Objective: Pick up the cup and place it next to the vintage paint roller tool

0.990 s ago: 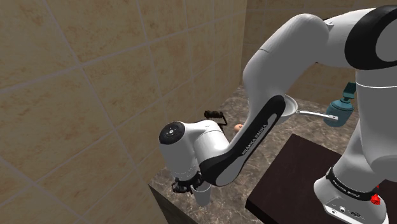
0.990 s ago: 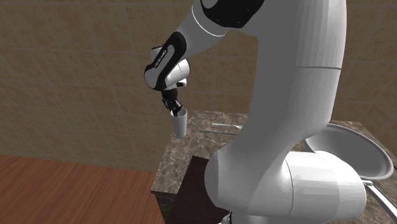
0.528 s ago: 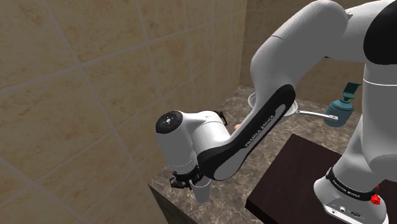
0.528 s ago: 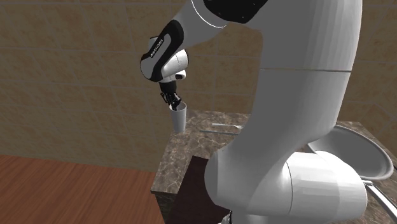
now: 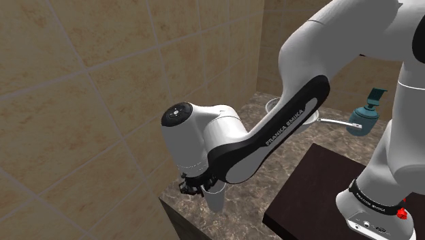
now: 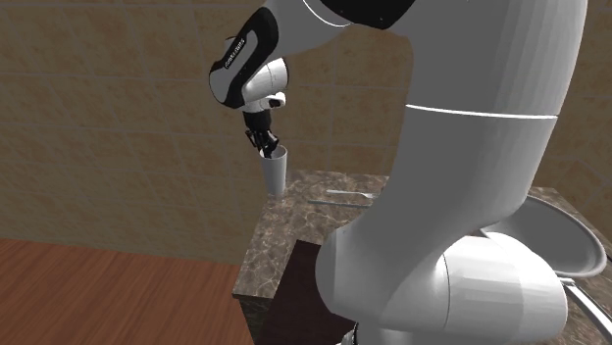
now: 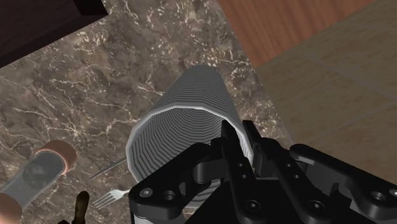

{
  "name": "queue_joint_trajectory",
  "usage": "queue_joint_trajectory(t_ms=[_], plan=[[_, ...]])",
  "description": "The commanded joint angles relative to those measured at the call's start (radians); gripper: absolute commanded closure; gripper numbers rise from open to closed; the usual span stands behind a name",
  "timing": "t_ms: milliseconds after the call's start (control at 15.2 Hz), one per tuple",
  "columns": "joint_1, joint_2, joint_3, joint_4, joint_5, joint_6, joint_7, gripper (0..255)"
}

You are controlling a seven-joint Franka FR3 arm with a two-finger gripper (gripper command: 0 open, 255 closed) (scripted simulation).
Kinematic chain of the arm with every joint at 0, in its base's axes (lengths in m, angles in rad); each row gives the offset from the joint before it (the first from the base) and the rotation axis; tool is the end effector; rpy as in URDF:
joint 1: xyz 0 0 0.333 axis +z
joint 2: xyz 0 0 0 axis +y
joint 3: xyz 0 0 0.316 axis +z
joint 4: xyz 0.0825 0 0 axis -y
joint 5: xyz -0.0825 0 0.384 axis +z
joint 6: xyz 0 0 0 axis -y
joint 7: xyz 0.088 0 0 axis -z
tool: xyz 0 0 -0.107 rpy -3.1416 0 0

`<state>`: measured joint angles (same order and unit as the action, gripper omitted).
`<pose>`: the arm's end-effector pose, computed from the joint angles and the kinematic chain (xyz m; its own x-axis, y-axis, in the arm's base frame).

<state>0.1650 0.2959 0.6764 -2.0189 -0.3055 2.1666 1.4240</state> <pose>0.4061 0.4187 0.3287 0.9148 -0.4014 0.0443 -0.4038 -0.9113 0.0805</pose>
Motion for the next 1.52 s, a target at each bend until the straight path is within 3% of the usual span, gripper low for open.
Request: queue_joint_trajectory(t_ms=[0,1056,1452], plan=[[-0.004,-0.015,0.006,0.008,0.014,-0.019,-0.010,255],[-0.032,-0.125,0.037,0.106,0.111,-0.195,-0.084,255],[-0.138,-0.245,-0.014,-0.015,0.187,-0.148,-0.264,255]])
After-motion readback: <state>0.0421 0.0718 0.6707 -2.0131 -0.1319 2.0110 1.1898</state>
